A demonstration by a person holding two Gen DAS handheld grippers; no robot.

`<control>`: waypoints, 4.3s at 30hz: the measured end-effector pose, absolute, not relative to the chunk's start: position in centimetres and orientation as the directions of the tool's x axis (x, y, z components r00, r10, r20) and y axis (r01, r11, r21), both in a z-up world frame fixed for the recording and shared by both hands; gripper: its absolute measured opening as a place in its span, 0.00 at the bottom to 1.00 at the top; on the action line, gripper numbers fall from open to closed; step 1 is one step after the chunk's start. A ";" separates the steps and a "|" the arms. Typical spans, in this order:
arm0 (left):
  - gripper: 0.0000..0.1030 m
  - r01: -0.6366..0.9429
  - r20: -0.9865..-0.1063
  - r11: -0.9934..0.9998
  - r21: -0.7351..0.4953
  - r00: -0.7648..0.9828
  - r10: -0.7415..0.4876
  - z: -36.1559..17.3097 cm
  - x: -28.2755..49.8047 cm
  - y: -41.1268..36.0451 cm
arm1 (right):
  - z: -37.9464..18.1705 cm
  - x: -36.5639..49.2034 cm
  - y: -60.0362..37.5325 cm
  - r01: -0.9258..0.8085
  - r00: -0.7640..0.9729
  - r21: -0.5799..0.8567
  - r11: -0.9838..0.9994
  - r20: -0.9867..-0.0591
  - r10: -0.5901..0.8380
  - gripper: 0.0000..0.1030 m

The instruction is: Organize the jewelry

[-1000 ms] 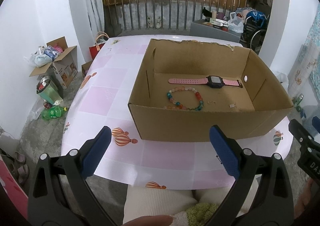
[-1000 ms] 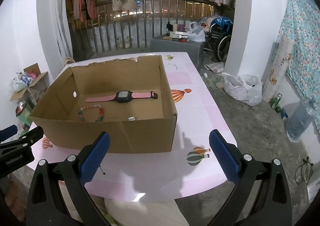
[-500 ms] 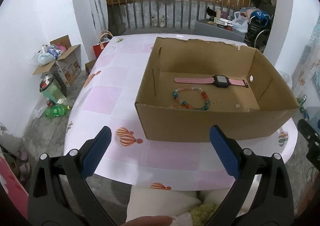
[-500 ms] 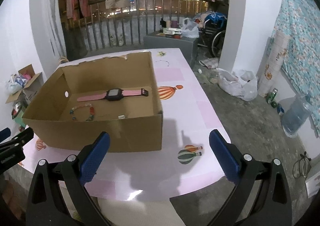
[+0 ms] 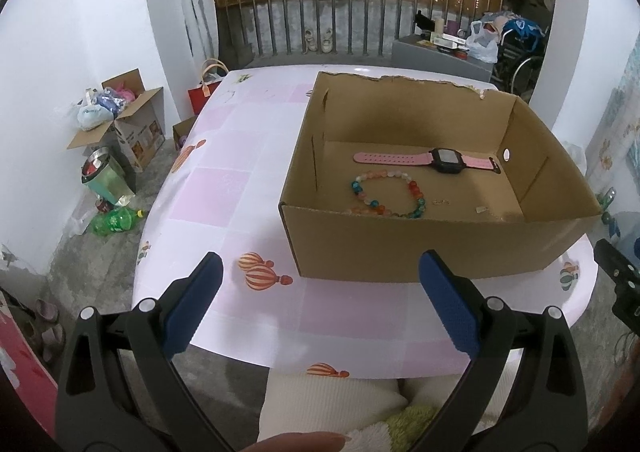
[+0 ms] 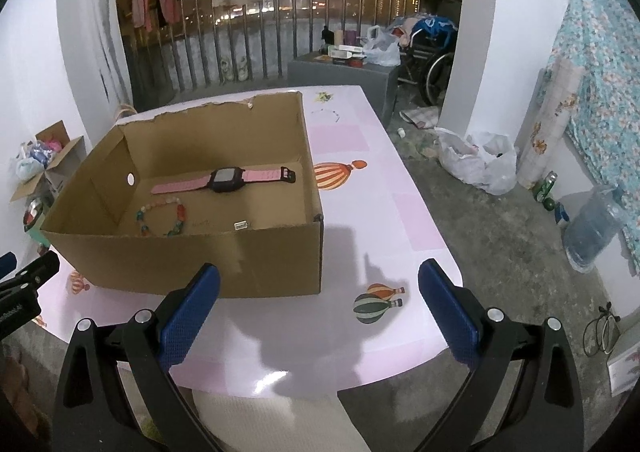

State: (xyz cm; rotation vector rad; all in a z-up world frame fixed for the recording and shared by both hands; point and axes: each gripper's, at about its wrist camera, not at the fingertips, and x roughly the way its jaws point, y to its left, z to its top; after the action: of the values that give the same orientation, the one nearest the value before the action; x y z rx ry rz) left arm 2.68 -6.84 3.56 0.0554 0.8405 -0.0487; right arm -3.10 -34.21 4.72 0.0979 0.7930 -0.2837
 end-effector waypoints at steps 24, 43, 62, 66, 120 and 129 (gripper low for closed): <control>0.92 0.083 -0.775 0.995 0.047 0.631 -0.016 3.5 2.8 -7.0 | 4.4 -2.2 -33.7 0.265 0.624 -0.038 0.964 -0.755 -0.201 0.94; 0.92 0.083 -0.775 0.996 0.046 0.631 -0.017 3.5 2.8 -7.1 | 4.4 -2.7 -34.0 0.294 0.623 -0.038 0.955 -0.751 -0.221 0.94; 0.92 0.086 -0.762 0.996 0.035 0.647 -0.029 4.0 2.8 -6.9 | 5.3 -3.3 -33.7 0.310 0.649 -0.043 0.950 -0.721 -0.244 0.94; 0.92 0.085 -0.760 0.996 0.035 0.649 -0.028 4.0 2.8 -6.8 | 5.3 -3.3 -33.6 0.311 0.649 -0.045 0.949 -0.720 -0.246 0.94; 0.92 0.082 -0.759 0.996 0.031 0.651 -0.031 4.0 2.8 -6.6 | 5.6 -3.4 -33.6 0.315 0.651 -0.047 0.948 -0.717 -0.251 0.94; 0.92 0.082 -0.758 0.996 0.030 0.651 -0.031 4.0 2.8 -6.6 | 5.6 -3.4 -33.5 0.315 0.651 -0.048 0.948 -0.716 -0.253 0.94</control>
State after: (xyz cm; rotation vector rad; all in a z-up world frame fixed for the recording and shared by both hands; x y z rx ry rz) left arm 2.80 -6.59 4.05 0.0640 0.8596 -0.0641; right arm -3.39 -33.54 5.57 0.0836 0.8000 -0.3229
